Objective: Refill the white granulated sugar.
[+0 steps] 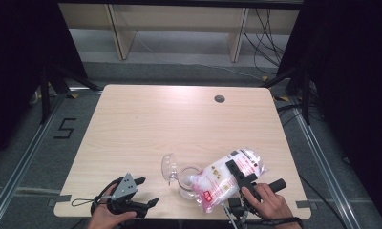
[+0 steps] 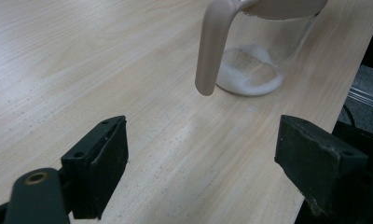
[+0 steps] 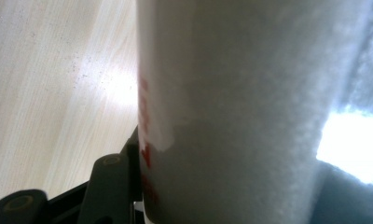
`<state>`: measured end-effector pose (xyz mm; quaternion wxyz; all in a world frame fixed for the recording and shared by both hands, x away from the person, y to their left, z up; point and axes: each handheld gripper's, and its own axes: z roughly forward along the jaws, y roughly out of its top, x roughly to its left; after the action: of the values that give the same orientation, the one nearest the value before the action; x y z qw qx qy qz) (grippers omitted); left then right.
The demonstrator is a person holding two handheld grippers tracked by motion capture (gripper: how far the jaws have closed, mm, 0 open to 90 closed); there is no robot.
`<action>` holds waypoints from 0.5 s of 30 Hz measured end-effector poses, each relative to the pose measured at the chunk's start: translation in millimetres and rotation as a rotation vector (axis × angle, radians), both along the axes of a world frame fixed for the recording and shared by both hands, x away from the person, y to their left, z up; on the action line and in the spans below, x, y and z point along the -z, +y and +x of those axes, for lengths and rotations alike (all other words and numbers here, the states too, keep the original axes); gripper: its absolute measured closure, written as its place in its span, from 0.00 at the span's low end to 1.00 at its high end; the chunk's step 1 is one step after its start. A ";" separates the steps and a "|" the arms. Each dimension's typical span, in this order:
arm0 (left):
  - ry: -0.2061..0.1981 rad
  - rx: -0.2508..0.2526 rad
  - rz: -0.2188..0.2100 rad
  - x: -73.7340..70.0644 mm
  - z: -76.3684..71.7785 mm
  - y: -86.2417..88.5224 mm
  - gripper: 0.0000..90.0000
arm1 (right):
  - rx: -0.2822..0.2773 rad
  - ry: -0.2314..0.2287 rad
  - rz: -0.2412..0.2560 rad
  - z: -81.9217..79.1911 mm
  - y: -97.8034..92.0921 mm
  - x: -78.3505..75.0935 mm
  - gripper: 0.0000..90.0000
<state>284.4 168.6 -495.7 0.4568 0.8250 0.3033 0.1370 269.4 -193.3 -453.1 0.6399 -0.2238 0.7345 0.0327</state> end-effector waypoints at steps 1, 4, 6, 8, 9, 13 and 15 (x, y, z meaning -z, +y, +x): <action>0.001 -0.001 0.000 0.1 0.0 0.0 0.19 | -0.002 -0.001 -0.002 0.0 0.0 0.1 0.55; -0.003 0.004 0.005 -0.2 0.1 0.2 0.19 | 0.005 -0.004 0.003 -1.0 -0.9 0.7 0.55; -0.002 0.001 0.002 -0.1 0.1 0.1 0.19 | -0.001 -0.007 -0.005 -0.7 -0.4 -0.3 0.55; -0.002 0.002 0.003 -0.1 0.1 0.2 0.19 | -0.004 -0.007 -0.007 -0.4 -0.6 -0.3 0.55; -0.003 0.004 0.004 -0.1 0.1 0.2 0.19 | -0.005 -0.007 -0.007 -0.3 -0.6 -0.4 0.55; -0.001 0.000 -0.004 0.3 0.0 -0.5 0.19 | -0.002 -0.011 -0.011 -0.6 -0.6 -0.7 0.55; -0.002 0.003 0.004 -0.1 0.1 0.1 0.19 | -0.002 -0.011 -0.009 -0.6 -0.6 -0.7 0.55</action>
<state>284.5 168.8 -495.6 0.4557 0.8262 0.3012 0.1378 268.8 -193.9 -452.5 0.6427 -0.2274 0.7310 0.0288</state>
